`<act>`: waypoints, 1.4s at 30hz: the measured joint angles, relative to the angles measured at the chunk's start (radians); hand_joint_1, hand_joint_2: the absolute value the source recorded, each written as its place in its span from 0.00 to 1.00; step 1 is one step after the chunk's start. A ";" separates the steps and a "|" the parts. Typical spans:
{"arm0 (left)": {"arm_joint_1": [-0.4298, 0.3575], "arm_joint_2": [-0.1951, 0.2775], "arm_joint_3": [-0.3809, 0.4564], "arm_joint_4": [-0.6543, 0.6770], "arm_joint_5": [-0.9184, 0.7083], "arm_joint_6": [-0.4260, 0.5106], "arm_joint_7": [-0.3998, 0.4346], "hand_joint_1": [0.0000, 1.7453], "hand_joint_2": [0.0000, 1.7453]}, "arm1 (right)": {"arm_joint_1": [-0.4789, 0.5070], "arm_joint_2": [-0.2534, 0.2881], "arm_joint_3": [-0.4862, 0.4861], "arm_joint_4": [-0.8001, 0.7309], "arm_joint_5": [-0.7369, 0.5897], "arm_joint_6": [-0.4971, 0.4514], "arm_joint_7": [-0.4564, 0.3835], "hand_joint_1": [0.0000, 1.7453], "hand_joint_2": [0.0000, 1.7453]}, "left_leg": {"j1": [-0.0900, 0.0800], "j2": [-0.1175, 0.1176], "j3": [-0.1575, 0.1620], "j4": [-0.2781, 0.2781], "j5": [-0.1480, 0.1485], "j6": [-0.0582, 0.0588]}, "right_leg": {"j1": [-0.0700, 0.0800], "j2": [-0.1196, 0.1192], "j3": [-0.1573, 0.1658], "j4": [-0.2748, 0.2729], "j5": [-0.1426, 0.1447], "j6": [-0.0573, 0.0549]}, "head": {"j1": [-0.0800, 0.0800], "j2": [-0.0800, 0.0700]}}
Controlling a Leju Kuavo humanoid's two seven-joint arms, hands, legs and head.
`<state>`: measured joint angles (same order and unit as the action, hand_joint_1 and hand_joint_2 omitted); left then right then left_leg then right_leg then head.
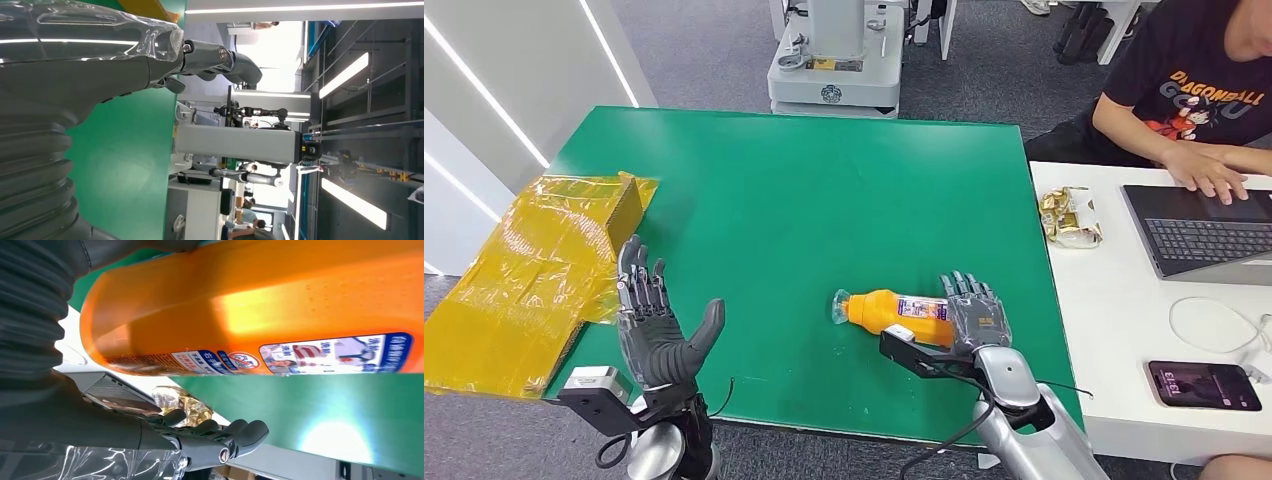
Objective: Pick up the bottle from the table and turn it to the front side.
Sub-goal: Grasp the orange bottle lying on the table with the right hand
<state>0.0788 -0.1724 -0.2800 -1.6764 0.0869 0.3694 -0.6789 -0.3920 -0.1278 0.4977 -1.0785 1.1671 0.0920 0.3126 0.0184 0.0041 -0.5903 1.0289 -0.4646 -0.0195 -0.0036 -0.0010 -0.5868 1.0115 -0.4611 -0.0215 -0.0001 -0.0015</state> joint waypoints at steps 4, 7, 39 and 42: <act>0.000 0.000 0.000 0.002 0.020 0.004 0.008 0.00 1.00 | 0.000 0.000 -0.006 0.013 -0.021 0.011 -0.024 0.00 1.00 | 0.000 0.000 0.000 0.000 0.000 0.000 | 0.000 0.000 0.000 0.000 0.000 0.000 | 0.000 0.000; 0.001 0.000 0.000 0.002 0.030 0.008 0.010 0.00 1.00 | 0.002 0.000 -0.006 0.021 -0.040 0.013 -0.048 0.00 1.00 | 0.000 0.000 0.000 0.000 0.000 0.000 | 0.000 0.000 0.000 0.000 0.000 0.000 | 0.000 0.000; 0.003 -0.014 0.000 0.001 0.039 -0.038 0.042 0.00 1.00 | 0.040 0.000 0.012 -0.022 -0.108 0.024 -0.106 0.99 1.00 | 0.000 0.000 0.000 0.000 0.000 0.000 | 0.000 0.000 0.000 0.000 0.000 0.000 | 0.000 0.000; 0.004 -0.019 0.002 0.001 0.030 -0.049 0.042 0.00 1.00 | 0.053 0.002 0.011 -0.037 -0.105 0.004 -0.107 1.00 1.00 | 0.000 0.000 0.000 0.000 0.000 0.000 | 0.000 0.000 0.000 0.000 0.000 0.000 | 0.000 0.000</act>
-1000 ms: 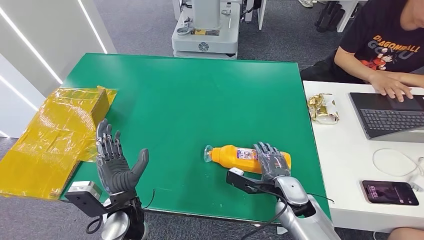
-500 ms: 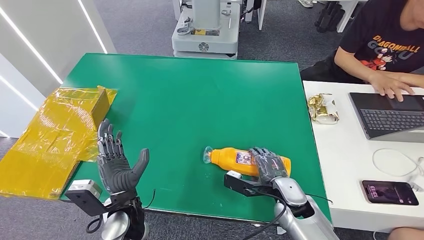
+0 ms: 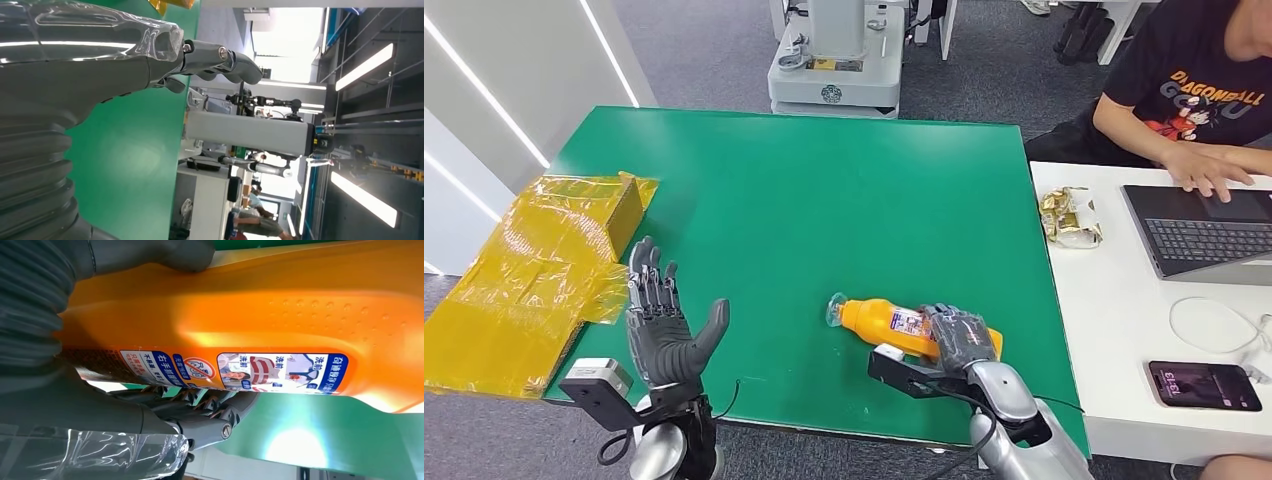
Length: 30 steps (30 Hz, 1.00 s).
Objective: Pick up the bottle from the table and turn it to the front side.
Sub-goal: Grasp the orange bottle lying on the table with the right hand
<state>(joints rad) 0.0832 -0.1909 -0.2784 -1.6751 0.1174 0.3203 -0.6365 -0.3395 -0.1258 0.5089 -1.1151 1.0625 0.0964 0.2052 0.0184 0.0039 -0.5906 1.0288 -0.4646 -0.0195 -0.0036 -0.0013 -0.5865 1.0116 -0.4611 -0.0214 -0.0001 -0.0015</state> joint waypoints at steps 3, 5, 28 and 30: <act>0.001 -0.005 0.002 0.000 -0.006 -0.007 0.001 0.00 1.00 | 0.014 0.009 -0.004 -0.024 0.004 -0.050 -0.012 1.00 1.00 | 0.000 0.000 0.000 0.000 0.000 0.000 | 0.000 0.000 0.000 0.000 0.000 0.000 | 0.000 0.000; 0.001 -0.008 0.003 0.000 -0.010 -0.010 0.001 0.00 1.00 | 0.026 0.020 -0.013 -0.048 -0.003 -0.104 -0.032 1.00 1.00 | 0.000 0.000 0.000 0.000 0.000 0.000 | 0.000 0.000 0.000 0.000 0.000 0.000 | 0.000 0.000; -0.049 0.005 -0.051 0.057 -0.078 -0.250 0.081 0.00 1.00 | 0.120 0.117 -0.069 -0.225 -0.049 -0.556 -0.353 1.00 1.00 | 0.000 0.000 0.000 0.000 0.000 0.000 | 0.000 0.000 0.000 0.000 0.000 0.000 | 0.000 0.000; -0.068 0.010 -0.065 0.073 -0.074 -0.283 0.094 0.00 1.00 | 0.121 0.122 -0.068 -0.227 -0.055 -0.569 -0.376 1.00 1.00 | 0.000 0.000 0.000 0.000 0.000 0.000 | 0.000 0.000 0.000 0.000 0.000 0.000 | 0.000 0.000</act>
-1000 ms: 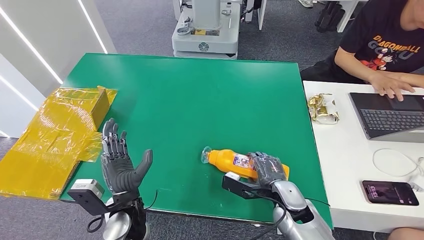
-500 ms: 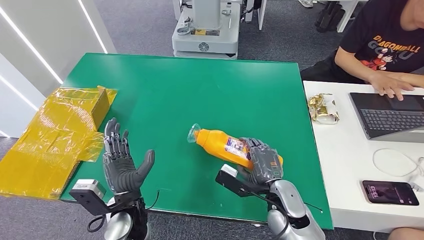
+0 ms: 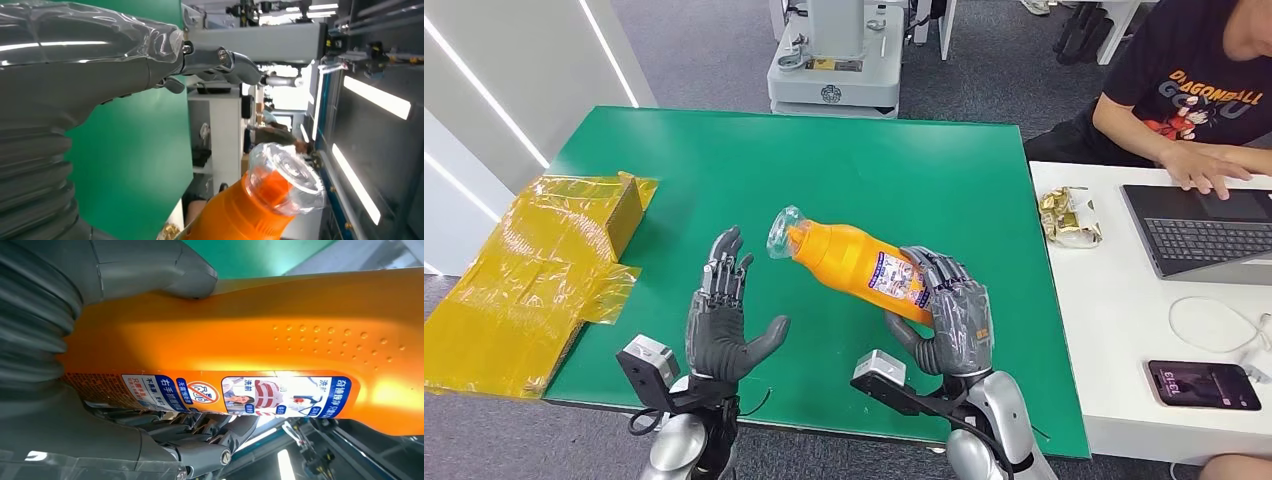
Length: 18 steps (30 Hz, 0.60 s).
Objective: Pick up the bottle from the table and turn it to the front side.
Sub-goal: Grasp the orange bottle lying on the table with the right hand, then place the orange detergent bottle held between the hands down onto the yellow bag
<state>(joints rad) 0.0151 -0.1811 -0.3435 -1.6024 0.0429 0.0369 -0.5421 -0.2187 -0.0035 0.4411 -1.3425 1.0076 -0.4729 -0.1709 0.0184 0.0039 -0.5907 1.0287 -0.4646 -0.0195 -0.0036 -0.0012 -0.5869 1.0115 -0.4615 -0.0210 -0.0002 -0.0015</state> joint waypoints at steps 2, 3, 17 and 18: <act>-0.016 0.004 -0.010 0.014 0.009 -0.029 0.007 0.00 1.00 | -0.001 0.005 0.003 0.000 -0.006 0.001 -0.016 1.00 1.00 | 0.000 0.000 0.000 0.000 0.000 0.000 | 0.000 0.000 0.000 0.000 0.000 0.000 | 0.000 0.000; -0.023 0.006 -0.014 0.019 0.013 -0.040 0.008 0.00 1.00 | -0.001 0.007 0.005 0.002 -0.006 0.008 -0.020 1.00 1.00 | 0.000 0.000 0.000 0.000 0.000 0.000 | 0.000 0.000 0.000 0.000 0.000 0.000 | 0.000 0.000; -0.111 0.022 -0.054 0.044 -0.016 -0.069 0.007 0.00 1.00 | -0.045 0.026 0.020 0.068 -0.019 0.102 -0.043 1.00 1.00 | 0.000 0.000 0.000 0.000 0.000 0.000 | 0.000 0.000 0.000 0.000 0.000 0.000 | 0.000 0.000; -0.114 0.022 -0.055 0.045 -0.016 -0.069 0.008 0.00 1.00 | -0.047 0.026 0.022 0.075 -0.018 0.103 -0.046 1.00 1.00 | 0.000 0.000 0.000 0.000 0.000 0.000 | 0.000 0.000 0.000 0.000 0.000 0.000 | 0.000 0.000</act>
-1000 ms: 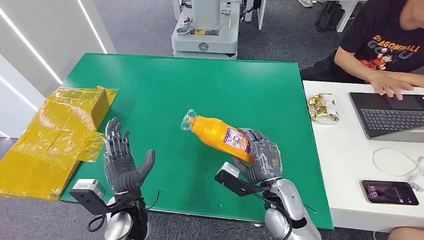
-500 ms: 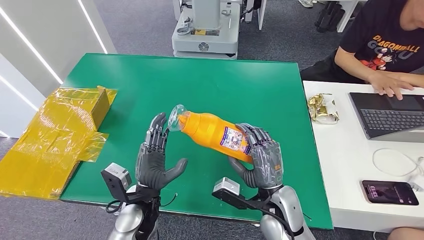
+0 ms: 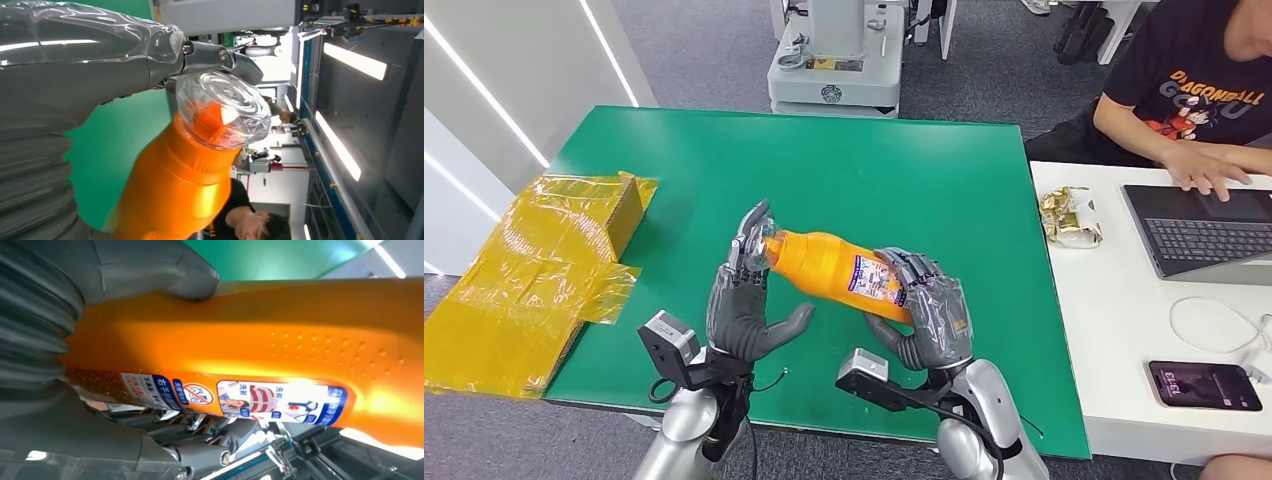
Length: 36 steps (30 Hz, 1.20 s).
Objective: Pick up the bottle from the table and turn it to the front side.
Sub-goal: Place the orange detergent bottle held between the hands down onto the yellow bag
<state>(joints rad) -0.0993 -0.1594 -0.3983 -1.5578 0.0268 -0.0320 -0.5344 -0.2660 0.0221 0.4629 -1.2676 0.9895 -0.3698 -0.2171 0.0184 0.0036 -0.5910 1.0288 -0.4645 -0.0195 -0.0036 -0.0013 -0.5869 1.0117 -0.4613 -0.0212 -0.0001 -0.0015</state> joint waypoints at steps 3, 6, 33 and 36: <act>-0.008 0.000 -0.003 0.000 0.002 -0.006 0.004 0.00 1.00 | -0.013 0.001 0.008 0.024 -0.001 0.002 -0.012 1.00 1.00 | 0.000 0.000 0.000 0.000 0.000 0.000 | 0.000 0.000 0.000 0.000 0.000 0.000 | 0.000 0.000; -0.020 -0.002 -0.006 0.000 0.010 -0.016 0.016 0.00 1.00 | -0.036 0.005 0.014 0.055 -0.008 -0.003 -0.027 1.00 1.00 | 0.000 0.000 0.000 0.000 0.000 0.000 | 0.000 0.000 0.000 0.000 0.000 0.000 | 0.000 0.000; -0.105 -0.047 -0.042 0.035 0.044 -0.047 0.077 0.00 1.00 | -0.075 0.095 0.037 0.133 -0.068 -0.115 -0.145 1.00 1.00 | 0.000 0.001 0.000 0.000 0.000 0.000 | 0.000 0.000 0.000 0.000 0.000 0.000 | 0.000 0.000; -0.105 -0.048 -0.043 0.038 0.045 -0.047 0.078 0.00 1.00 | -0.075 0.097 0.037 0.133 -0.058 -0.081 -0.134 1.00 1.00 | 0.000 0.000 0.000 0.000 0.000 0.000 | 0.000 0.000 0.000 0.000 0.000 0.000 | 0.000 0.000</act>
<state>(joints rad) -0.2043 -0.2074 -0.4413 -1.5194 0.0717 -0.0791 -0.4565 -0.3412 0.1195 0.5000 -1.1346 0.9315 -0.4504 -0.3507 0.0184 0.0040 -0.5909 1.0288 -0.4645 -0.0195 -0.0036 -0.0010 -0.5874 1.0117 -0.4612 -0.0213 -0.0002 -0.0015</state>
